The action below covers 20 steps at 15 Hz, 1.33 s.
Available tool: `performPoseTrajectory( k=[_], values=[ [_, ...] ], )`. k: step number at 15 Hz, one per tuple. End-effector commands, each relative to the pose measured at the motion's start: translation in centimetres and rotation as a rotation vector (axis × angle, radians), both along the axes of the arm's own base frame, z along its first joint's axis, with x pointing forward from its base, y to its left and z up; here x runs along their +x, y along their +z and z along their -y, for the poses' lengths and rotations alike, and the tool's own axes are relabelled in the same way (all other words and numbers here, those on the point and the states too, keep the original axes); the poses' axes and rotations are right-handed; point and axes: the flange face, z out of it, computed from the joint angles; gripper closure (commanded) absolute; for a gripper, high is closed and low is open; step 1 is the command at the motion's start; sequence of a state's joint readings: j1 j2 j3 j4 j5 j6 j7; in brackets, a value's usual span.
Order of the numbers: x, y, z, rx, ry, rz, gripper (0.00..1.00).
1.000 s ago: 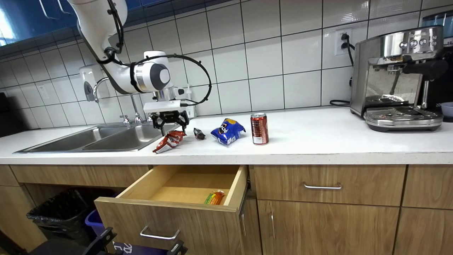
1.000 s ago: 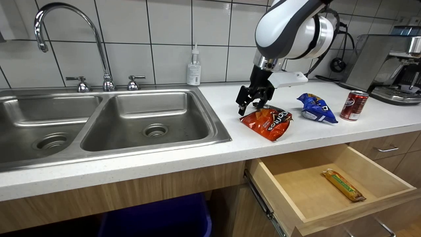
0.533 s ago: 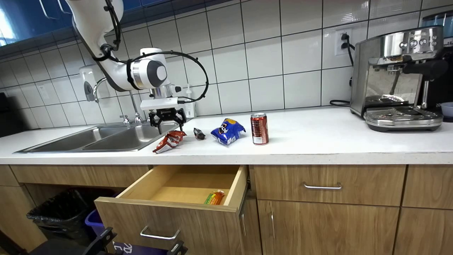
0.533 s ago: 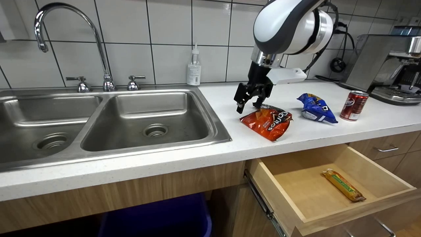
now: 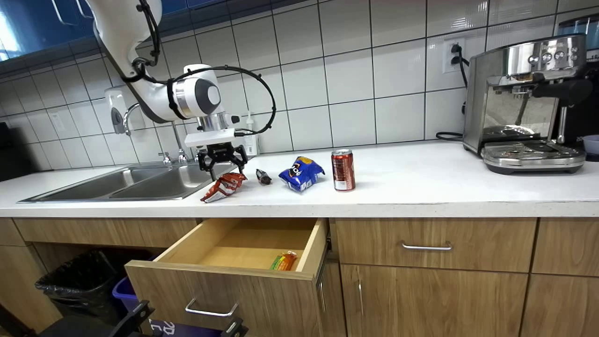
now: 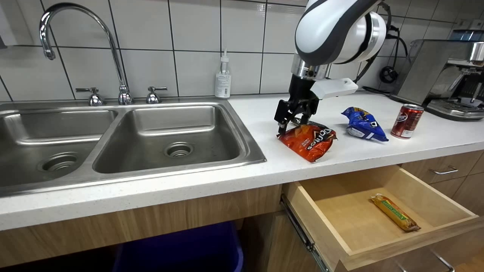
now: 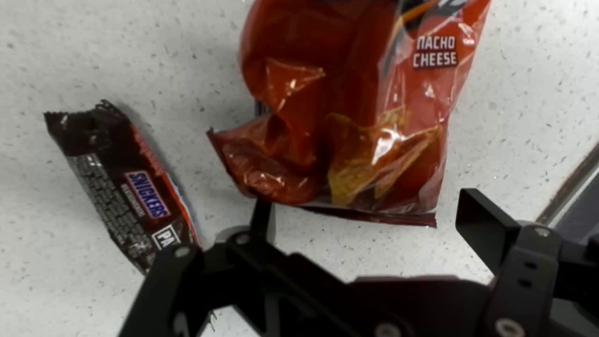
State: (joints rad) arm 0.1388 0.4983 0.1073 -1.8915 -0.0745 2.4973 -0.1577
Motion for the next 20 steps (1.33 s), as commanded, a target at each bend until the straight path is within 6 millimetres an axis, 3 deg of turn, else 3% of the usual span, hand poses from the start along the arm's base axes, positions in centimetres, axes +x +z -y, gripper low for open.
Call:
performPoseTrajectory(
  k=[1,13,20],
  values=[
    [-1.4,0.6,0.4,-0.04,-0.013,-0.024,0.0],
    [-4.4,1.4,3.2,-0.073,-0.013,-0.031,0.0],
    [-5.9,1.3,3.8,-0.084,-0.008,-0.058,0.0]
  ],
)
